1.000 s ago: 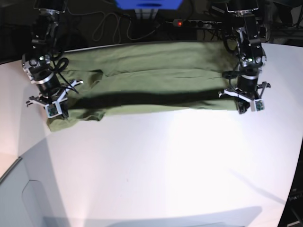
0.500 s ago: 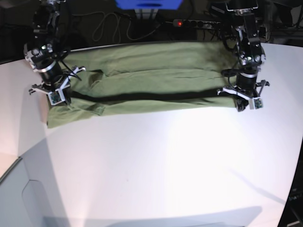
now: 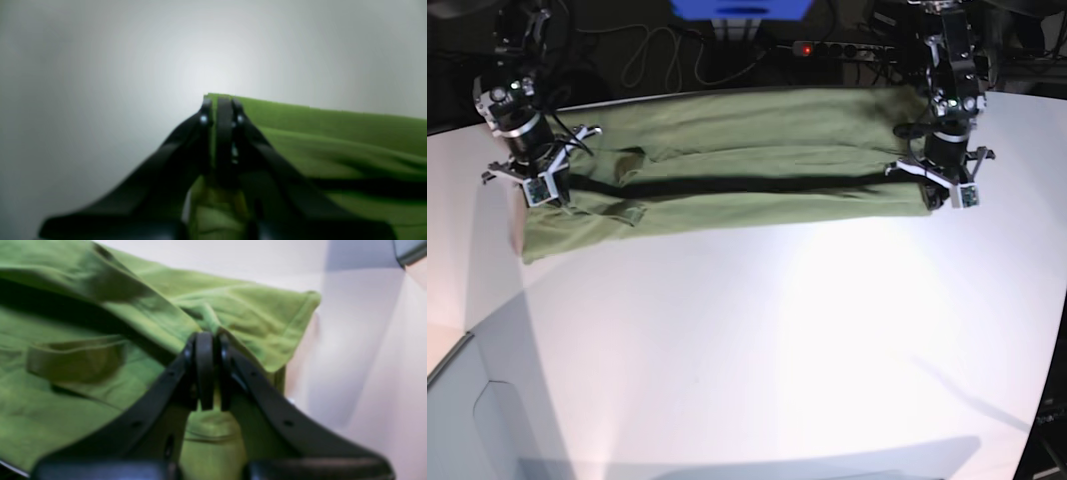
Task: Fold the T-shirt properly
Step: 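Lift the hem and fold it toward the collar with both grippers, then open both grippers to release the folded hem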
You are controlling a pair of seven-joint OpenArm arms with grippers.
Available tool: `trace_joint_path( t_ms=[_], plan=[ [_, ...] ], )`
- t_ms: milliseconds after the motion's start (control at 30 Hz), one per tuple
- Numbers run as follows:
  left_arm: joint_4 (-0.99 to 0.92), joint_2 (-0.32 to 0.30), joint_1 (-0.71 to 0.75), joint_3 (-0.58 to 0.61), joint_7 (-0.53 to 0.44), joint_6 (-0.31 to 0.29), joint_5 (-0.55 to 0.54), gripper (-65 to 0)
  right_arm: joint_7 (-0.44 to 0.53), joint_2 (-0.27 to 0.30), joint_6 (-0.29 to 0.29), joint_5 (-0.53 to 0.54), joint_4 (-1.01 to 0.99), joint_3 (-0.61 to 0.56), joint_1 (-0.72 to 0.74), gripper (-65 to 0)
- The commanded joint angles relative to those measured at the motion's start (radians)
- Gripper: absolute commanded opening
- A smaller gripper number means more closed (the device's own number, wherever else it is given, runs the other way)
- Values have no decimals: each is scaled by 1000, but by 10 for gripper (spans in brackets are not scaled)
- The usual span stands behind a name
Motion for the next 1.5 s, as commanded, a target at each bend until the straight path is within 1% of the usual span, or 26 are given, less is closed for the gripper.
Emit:
trace_joint_path(
  t_ms=[0,333,533,633,1100,1267,1467],
  plan=[
    [30,-6,8,-5,-24,3,-3,-650,28,9,0,9,20,4,-6,-648],
    [59,-3,38,-5,-21,3,-3,-650,21,9,0,3,20,4,-15,-648],
    [74,-3,83,-2,-23,3,-3,-650,28,15,0,3,20,5,-40,-648],
    [74,-3,101,-5,-23,3,-3,-650,21,12,0,3,19,36,-40,-648],
    [63,-3,104,-4,-21,3,-3,-650,20,15,0,2,11,45,-58,-648],
    [63,-3,117,-4,-21,3,-3,-650,20,27,0,2,9,45,-60,-648],
    [60,-4,117,1,-15,1,-3,-650,18,29,0,2,-27,45,-54,-645]
  ],
)
